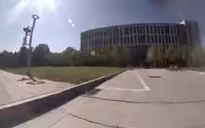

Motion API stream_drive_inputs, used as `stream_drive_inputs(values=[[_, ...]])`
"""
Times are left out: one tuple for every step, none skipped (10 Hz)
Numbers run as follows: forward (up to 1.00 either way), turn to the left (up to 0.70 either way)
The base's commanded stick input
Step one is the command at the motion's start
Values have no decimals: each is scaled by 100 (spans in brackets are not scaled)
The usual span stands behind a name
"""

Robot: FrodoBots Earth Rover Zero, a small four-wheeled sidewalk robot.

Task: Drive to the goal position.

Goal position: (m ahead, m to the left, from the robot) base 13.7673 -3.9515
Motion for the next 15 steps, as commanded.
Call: stream_drive_inputs(values=[[70,3],[70,2],[70,2],[70,2],[70,-3],[70,-10],[70,-18],[70,-26],[70,-33],[70,-33],[70,-33],[70,-34],[70,-34],[70,-34],[70,-31]])
